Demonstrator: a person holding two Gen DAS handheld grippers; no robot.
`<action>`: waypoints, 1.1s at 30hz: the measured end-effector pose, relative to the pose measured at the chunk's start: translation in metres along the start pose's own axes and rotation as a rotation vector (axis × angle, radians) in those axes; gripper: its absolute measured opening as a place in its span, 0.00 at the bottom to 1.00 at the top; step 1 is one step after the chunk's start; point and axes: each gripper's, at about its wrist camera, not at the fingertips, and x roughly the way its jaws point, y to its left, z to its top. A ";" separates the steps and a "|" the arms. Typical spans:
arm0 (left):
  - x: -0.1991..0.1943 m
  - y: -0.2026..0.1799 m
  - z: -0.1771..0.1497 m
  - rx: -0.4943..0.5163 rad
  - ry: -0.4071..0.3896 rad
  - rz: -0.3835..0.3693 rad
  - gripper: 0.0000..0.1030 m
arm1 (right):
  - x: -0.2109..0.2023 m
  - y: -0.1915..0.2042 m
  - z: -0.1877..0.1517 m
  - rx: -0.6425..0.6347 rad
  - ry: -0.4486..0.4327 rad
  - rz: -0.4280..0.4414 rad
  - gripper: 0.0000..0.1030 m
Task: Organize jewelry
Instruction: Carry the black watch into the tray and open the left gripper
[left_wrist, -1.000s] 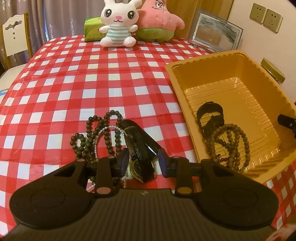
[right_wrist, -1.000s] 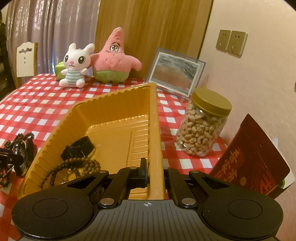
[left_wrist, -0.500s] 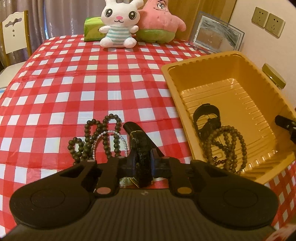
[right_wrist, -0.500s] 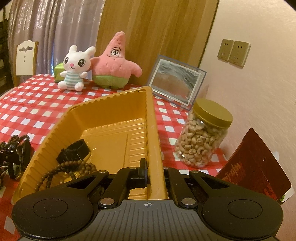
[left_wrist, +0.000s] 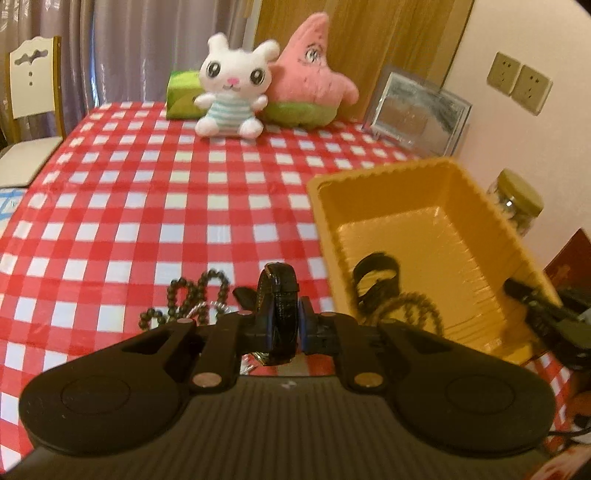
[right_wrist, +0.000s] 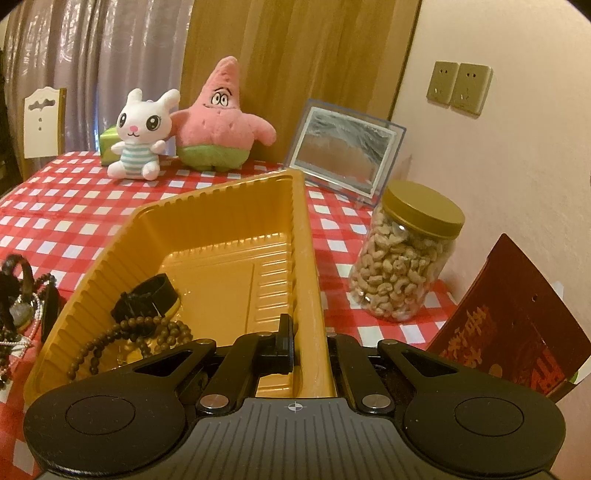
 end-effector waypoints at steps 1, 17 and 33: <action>-0.003 -0.004 0.002 0.001 -0.006 -0.007 0.10 | 0.000 0.001 0.000 0.000 0.000 -0.001 0.03; 0.017 -0.089 0.007 0.028 0.048 -0.226 0.10 | 0.002 -0.003 0.001 0.017 0.014 0.019 0.03; 0.028 -0.101 0.013 -0.006 0.061 -0.268 0.12 | 0.007 -0.009 -0.001 0.048 0.032 0.042 0.03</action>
